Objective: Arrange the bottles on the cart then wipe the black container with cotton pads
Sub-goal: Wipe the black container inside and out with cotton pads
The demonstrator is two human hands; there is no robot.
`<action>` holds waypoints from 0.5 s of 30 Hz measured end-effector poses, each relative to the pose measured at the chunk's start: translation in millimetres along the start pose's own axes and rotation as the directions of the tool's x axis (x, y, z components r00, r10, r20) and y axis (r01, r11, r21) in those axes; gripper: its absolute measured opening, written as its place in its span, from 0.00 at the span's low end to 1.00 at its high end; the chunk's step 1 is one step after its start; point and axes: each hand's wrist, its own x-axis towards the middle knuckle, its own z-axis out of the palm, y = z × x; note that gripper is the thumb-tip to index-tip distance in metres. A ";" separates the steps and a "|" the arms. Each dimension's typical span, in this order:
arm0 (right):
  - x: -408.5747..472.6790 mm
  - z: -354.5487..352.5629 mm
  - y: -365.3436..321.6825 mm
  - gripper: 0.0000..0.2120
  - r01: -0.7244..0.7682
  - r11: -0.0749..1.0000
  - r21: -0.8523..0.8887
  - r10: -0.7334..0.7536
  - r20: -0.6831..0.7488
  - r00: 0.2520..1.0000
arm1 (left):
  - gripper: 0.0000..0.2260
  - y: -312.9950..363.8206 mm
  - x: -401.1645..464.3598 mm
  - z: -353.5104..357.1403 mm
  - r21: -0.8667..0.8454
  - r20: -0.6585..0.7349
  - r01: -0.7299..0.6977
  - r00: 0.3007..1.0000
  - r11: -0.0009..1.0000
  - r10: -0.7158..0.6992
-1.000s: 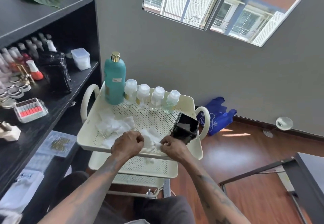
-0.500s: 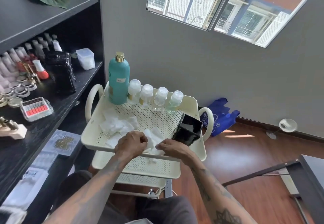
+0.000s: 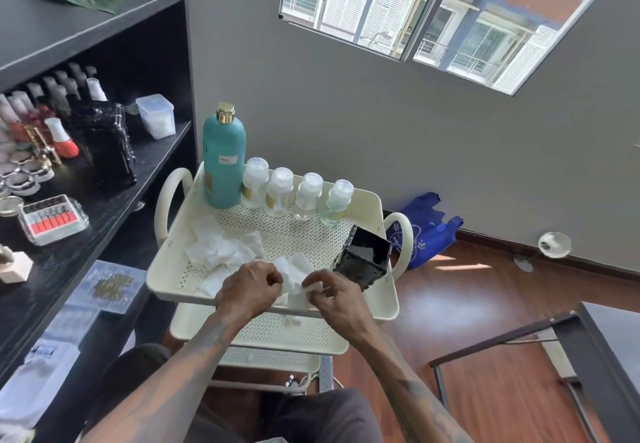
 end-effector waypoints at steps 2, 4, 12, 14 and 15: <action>-6.1 -25.5 -16.3 0.10 0.070 0.994 0.078 -0.067 -0.043 0.997 | 0.04 -1.2 1.4 0.3 -0.003 -0.002 -0.003 1.000 1.000 0.003; -11.8 -59.1 -31.1 0.10 0.161 0.981 0.110 -0.135 -0.213 0.968 | 0.04 -1.7 2.6 1.7 -0.004 -0.010 -0.006 1.000 1.000 0.006; 20.1 -106.4 -13.9 0.02 0.184 0.759 -0.624 -0.502 -0.381 0.776 | 0.04 -2.3 4.2 4.0 -0.005 -0.012 -0.008 1.000 1.000 0.008; 31.3 -96.6 3.6 0.03 0.146 0.687 -0.711 -0.443 -0.252 0.861 | 0.04 -0.4 3.3 3.3 -0.006 -0.014 -0.016 1.000 1.000 0.016; 36.4 -94.6 7.6 0.04 0.140 0.674 -0.726 -0.405 -0.203 0.891 | 0.04 0.5 3.0 2.7 -0.008 -0.013 -0.017 1.000 1.000 0.017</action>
